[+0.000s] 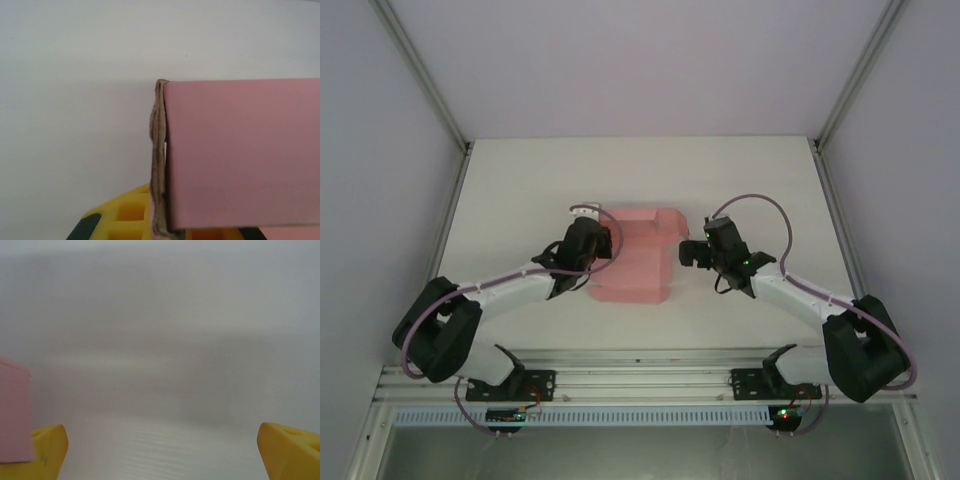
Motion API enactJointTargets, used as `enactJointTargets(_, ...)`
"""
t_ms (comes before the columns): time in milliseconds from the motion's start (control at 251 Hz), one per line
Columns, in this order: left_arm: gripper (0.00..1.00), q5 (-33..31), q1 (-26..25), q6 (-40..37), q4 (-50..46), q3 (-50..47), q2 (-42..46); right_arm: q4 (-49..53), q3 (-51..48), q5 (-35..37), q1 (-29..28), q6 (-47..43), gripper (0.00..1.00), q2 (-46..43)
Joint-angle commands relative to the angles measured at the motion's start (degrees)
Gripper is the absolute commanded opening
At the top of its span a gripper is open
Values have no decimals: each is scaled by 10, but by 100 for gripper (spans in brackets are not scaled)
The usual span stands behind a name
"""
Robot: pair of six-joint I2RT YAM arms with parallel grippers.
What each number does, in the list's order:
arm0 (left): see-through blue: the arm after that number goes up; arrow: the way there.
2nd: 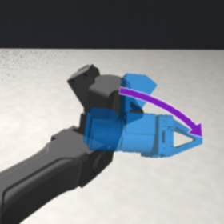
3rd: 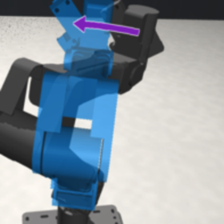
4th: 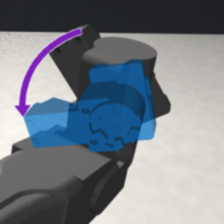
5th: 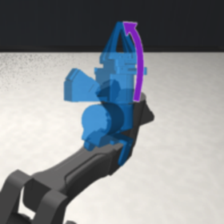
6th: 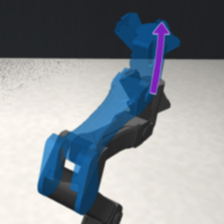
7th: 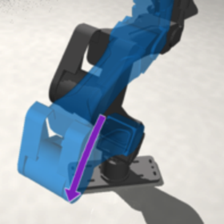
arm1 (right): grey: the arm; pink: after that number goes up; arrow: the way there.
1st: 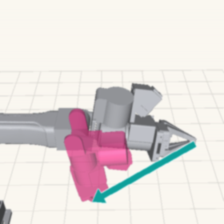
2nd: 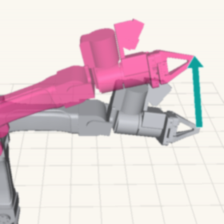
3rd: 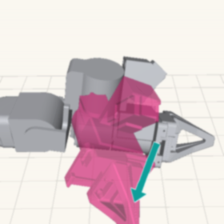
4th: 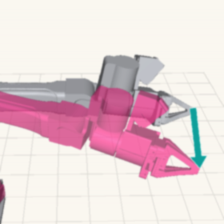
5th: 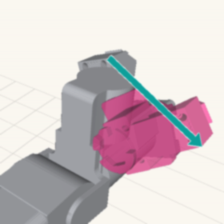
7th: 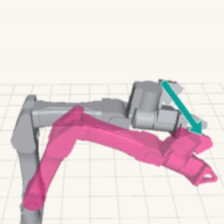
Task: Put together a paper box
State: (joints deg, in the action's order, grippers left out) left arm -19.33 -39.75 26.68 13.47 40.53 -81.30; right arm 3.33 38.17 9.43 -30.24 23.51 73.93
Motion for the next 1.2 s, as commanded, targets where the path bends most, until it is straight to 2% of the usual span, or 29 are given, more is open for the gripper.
enactJointTargets(0, 0, 2, 2, 4, 2, 23, 2, -74, -11, -28, -1, -21, 99, -9)
enactJointTargets(243, 0, 22, 2, 6, 9, 22, -3, -104, 1, -56, -15, -55, 99, -4)
enactJointTargets(818, 0, 56, 3, 24, 28, 17, 0, -118, 52, -12, -82, -71, 99, 89)
enactJointTargets(1022, 0, 54, 3, 29, 31, 14, 2, -114, 63, 7, -92, -72, 99, 104)
enactJointTargets(1193, 0, 23, 4, 23, 30, 5, 0, -84, 51, 7, -93, -68, 99, 66)
